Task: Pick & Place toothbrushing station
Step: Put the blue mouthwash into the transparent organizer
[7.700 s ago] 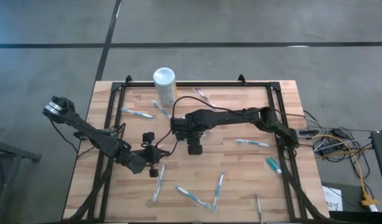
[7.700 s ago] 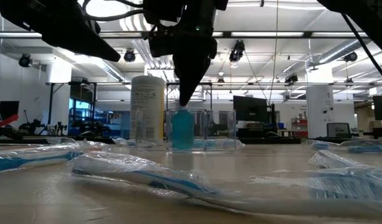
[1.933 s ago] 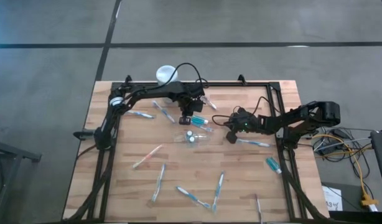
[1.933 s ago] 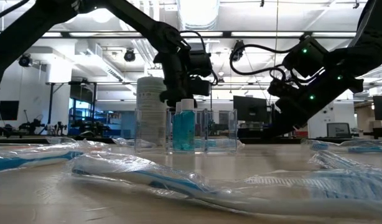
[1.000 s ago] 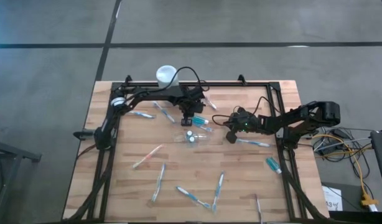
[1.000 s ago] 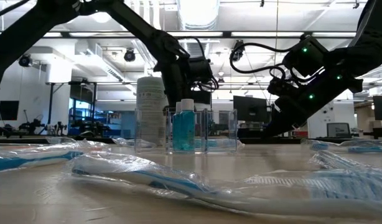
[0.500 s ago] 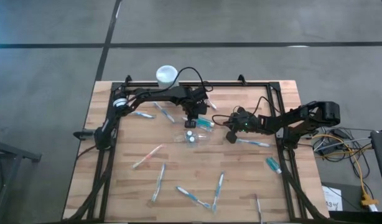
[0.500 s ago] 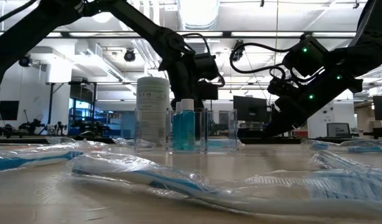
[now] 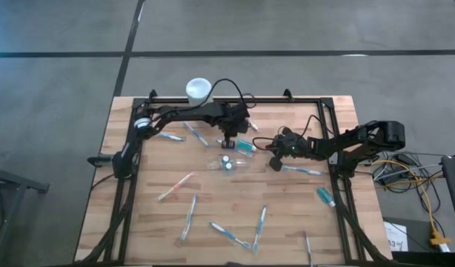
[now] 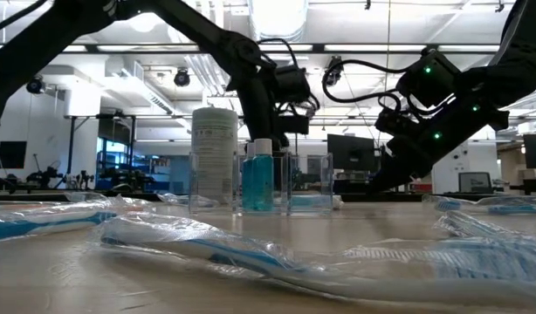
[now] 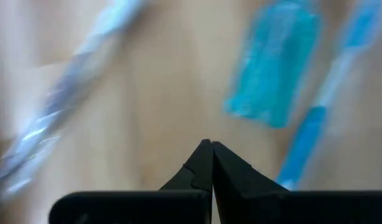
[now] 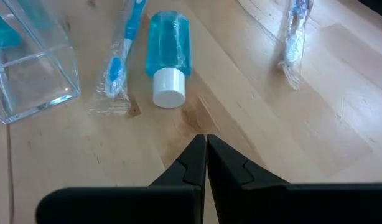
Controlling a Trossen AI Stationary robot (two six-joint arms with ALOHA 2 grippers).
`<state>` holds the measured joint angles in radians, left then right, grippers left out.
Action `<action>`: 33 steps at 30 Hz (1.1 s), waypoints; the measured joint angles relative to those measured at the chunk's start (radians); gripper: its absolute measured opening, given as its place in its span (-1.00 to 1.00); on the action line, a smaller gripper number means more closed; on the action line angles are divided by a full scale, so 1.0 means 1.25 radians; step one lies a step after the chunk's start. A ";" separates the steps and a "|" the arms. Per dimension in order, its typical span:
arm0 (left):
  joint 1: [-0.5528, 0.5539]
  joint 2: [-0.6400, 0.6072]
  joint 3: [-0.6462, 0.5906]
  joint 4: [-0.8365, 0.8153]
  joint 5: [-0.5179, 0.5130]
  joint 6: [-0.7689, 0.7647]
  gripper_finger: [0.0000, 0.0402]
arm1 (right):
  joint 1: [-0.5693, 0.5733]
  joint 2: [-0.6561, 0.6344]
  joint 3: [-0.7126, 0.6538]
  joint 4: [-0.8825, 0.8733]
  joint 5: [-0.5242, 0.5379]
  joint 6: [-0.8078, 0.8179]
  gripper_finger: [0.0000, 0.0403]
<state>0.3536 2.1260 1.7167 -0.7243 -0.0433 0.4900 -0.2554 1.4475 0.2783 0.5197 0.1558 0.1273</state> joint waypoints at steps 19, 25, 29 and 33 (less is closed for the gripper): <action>-0.076 -0.444 -0.049 -0.151 0.028 -0.278 -0.99 | -0.004 0.000 0.229 -0.292 -0.077 -0.103 -0.36; -0.151 -0.615 -0.180 -0.093 0.022 -0.359 -0.99 | -0.020 0.032 0.290 -0.360 -0.087 -0.102 -0.12; -0.189 -0.714 -0.291 -0.010 0.020 -0.397 -0.99 | -0.022 0.079 0.322 -0.371 -0.089 -0.105 -0.06; -0.205 -0.790 -0.390 0.054 0.018 -0.419 -0.99 | -0.022 0.127 0.343 -0.378 -0.089 -0.109 -0.04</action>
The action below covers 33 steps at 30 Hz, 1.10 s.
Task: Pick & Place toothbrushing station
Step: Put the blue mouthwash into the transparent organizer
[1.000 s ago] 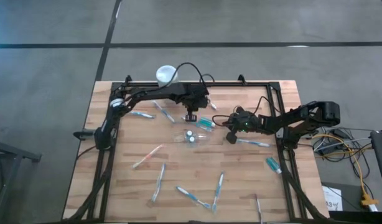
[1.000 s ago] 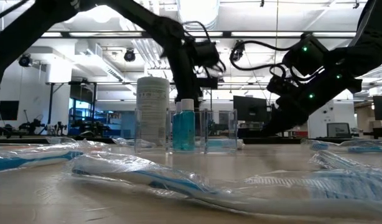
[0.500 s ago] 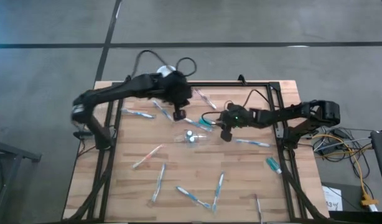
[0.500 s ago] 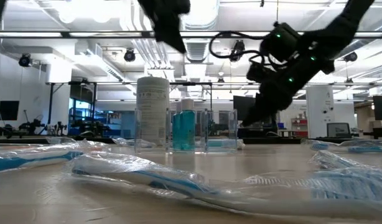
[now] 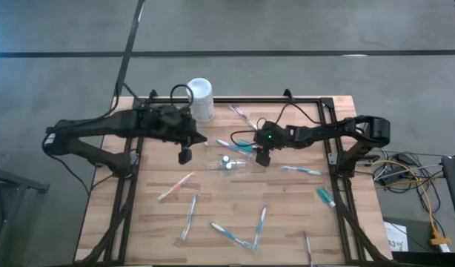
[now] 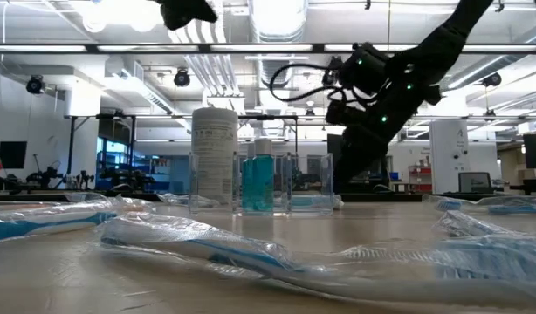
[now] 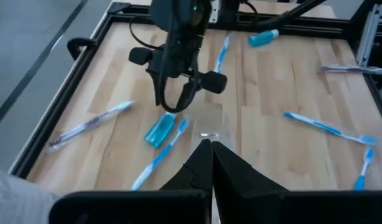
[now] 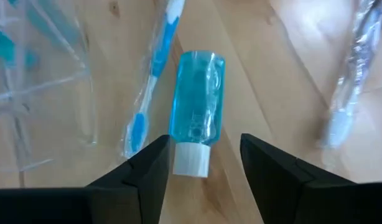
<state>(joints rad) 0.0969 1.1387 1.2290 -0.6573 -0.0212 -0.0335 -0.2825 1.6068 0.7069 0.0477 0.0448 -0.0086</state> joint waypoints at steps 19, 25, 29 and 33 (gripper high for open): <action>0.000 -0.074 -0.098 0.024 -0.041 -0.017 -0.99 | -0.027 0.093 0.035 -0.026 -0.004 -0.122 -0.13; 0.000 -0.074 -0.098 0.025 -0.041 -0.017 -0.99 | -0.028 0.098 0.035 -0.027 -0.016 -0.140 -0.21; 0.000 -0.074 -0.098 0.030 -0.041 -0.017 -0.99 | -0.035 0.101 0.035 -0.031 -0.037 -0.142 -0.43; -0.002 -0.074 -0.123 0.058 -0.040 -0.020 -0.99 | -0.051 0.092 0.034 -0.036 -0.042 -0.143 -0.58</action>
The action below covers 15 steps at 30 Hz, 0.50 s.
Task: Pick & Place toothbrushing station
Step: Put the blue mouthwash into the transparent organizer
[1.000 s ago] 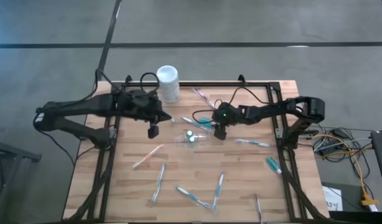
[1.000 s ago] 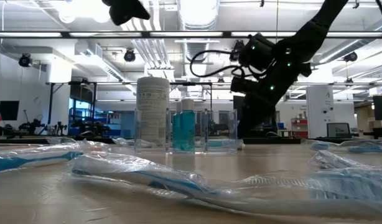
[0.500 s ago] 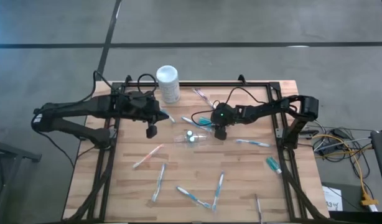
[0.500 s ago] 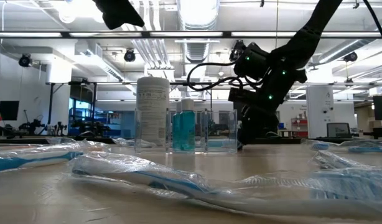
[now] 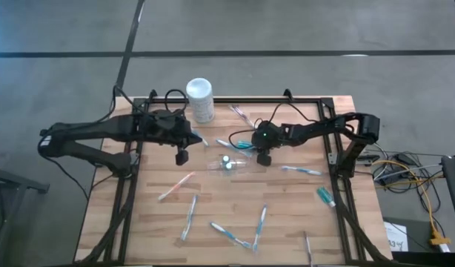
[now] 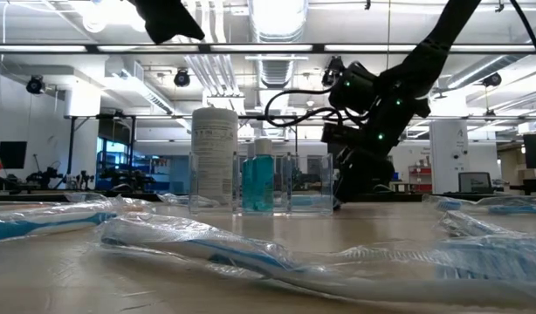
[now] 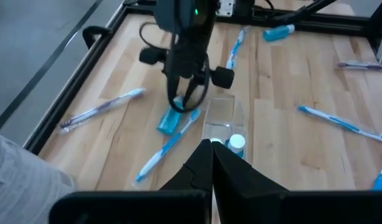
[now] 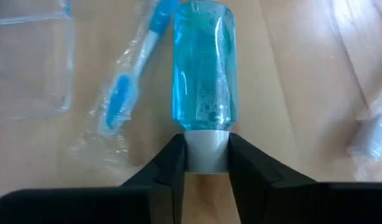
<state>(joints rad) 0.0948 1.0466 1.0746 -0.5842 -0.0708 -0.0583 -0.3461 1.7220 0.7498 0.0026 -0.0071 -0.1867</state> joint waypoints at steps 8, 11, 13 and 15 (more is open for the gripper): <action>-0.001 0.000 -0.071 0.062 0.004 -0.018 -0.99 | -0.019 -0.088 -0.003 -0.058 0.056 -0.006 -0.58; -0.007 0.000 -0.097 0.107 0.005 -0.025 -0.99 | -0.017 -0.149 -0.003 -0.094 0.085 -0.025 -0.58; -0.016 0.000 -0.117 0.137 0.006 -0.026 -0.98 | -0.014 -0.200 -0.003 -0.111 0.089 -0.028 -0.58; -0.029 0.007 -0.132 0.175 0.007 -0.023 -0.94 | -0.005 -0.254 -0.002 -0.129 0.090 -0.042 -0.58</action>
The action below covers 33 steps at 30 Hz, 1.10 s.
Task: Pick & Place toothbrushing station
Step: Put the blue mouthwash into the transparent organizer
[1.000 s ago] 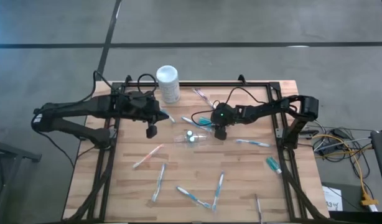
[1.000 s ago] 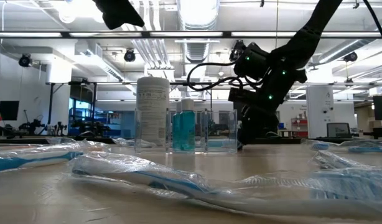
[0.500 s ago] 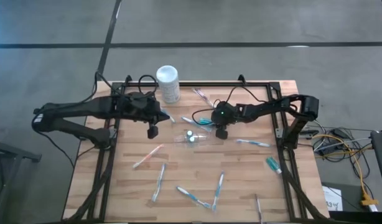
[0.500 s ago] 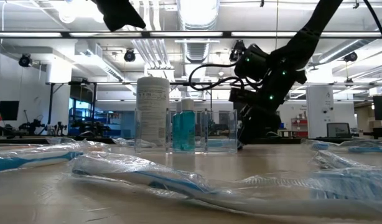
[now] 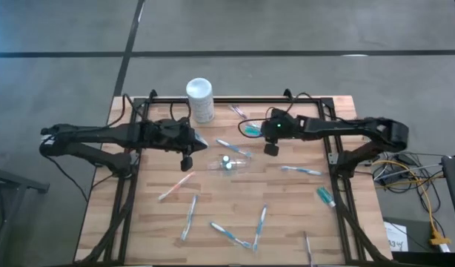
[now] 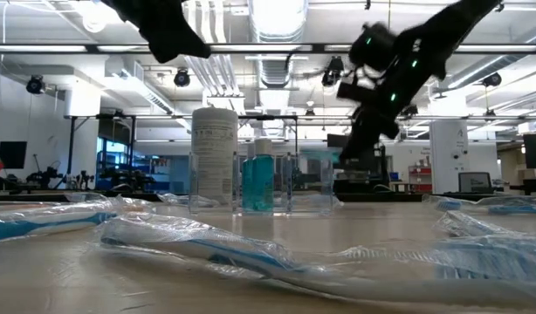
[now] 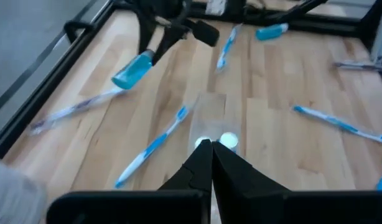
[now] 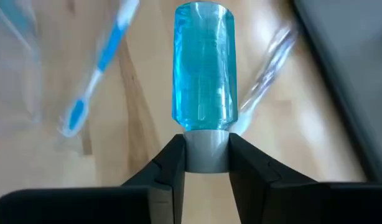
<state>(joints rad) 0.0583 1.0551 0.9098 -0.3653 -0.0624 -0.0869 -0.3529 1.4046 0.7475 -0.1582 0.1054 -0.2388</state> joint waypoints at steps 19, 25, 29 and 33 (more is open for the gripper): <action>-0.060 0.158 -0.052 0.365 0.016 -0.139 0.09 | 0.284 -0.228 0.000 -0.044 0.286 -0.125 -0.58; -0.063 0.159 -0.058 0.417 0.016 -0.109 0.09 | 0.338 -0.227 0.000 -0.044 0.384 -0.125 -0.58; -0.063 0.159 -0.090 0.493 0.012 -0.123 0.10 | 0.369 -0.225 0.000 -0.044 0.404 -0.109 -0.58; -0.059 0.159 -0.122 0.525 -0.048 -0.170 0.10 | 0.398 -0.225 0.000 -0.037 0.432 -0.115 -0.58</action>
<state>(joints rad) -0.0154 1.2537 0.7570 0.2904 -0.1220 -0.2995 0.1448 1.1229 0.7475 -0.2049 0.6453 -0.3827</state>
